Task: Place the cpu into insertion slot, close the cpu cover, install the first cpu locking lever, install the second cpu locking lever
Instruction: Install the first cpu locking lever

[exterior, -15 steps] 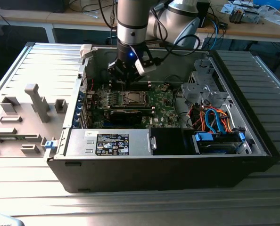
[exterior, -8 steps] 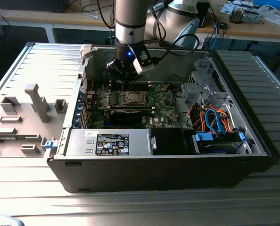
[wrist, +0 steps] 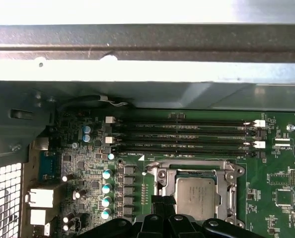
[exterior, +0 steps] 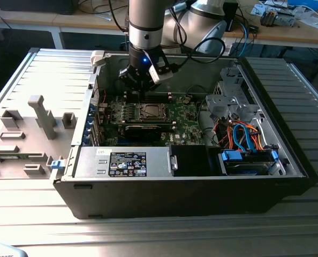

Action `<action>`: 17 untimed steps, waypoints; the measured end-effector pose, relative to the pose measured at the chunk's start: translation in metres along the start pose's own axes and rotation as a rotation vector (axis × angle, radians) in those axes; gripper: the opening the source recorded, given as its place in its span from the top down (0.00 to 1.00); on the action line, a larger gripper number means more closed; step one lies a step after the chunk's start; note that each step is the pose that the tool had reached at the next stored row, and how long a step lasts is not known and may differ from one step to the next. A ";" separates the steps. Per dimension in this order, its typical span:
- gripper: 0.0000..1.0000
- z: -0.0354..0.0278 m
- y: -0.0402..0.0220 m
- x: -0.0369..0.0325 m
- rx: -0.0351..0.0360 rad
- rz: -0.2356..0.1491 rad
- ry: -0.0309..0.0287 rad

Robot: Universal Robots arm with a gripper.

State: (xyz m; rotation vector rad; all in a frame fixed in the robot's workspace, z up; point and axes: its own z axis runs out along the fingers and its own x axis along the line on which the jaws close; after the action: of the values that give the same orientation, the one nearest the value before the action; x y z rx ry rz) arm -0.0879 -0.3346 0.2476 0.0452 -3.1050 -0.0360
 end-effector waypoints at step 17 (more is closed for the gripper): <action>0.89 0.0005 0.0082 0.0085 0.0015 0.000 -0.0002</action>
State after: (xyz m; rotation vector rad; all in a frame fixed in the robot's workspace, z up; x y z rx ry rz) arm -0.0966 -0.3267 0.2476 0.0453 -3.1052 -0.0337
